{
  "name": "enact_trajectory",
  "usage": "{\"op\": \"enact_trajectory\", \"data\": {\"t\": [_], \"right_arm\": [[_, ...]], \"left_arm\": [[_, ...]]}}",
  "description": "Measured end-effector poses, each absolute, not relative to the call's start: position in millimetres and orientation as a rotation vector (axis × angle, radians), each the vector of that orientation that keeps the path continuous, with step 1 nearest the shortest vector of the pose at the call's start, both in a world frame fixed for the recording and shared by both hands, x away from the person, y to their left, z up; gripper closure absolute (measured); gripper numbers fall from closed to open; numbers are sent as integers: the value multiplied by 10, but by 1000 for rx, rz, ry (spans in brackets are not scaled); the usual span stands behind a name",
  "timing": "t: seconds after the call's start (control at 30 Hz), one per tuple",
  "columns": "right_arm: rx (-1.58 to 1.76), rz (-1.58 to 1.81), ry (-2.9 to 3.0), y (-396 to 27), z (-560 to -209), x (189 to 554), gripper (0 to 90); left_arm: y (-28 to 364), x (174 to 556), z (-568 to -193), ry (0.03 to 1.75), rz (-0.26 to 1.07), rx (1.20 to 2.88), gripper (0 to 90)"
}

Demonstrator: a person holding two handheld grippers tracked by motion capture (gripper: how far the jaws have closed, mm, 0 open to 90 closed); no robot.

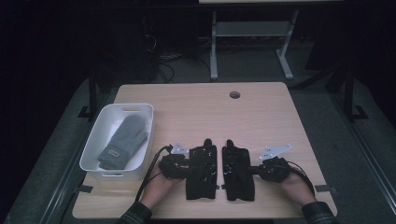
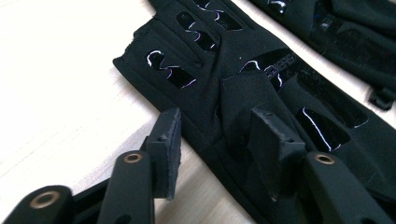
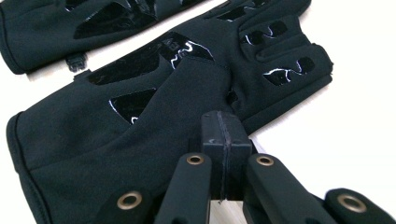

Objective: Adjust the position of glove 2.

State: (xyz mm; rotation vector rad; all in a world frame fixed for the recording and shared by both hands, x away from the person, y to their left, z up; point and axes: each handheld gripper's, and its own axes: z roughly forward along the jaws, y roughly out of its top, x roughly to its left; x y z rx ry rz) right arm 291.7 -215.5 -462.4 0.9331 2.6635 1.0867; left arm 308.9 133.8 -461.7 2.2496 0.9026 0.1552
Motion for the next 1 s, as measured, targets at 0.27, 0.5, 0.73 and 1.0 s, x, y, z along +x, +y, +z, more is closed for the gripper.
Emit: {"op": "enact_trajectory", "data": {"t": [0.27,0.5,0.73,1.0], "right_arm": [[895,1085,2682,-2062,-4625,2918,900],[886,1096,2683,-2058,-4627,2922,900],[885,1100,2685,-2051,-4627,2924,900],[883,1102,2694,-2001,-4624,2927,900]], "left_arm": [[1351,3119,-4631,921,98,2222,748],[1356,3148,-4603,924,71,2181,856],[1414,3144,-4429,907,-3,2068,859],[1378,3134,-4293,869,-42,1992,861]]}}
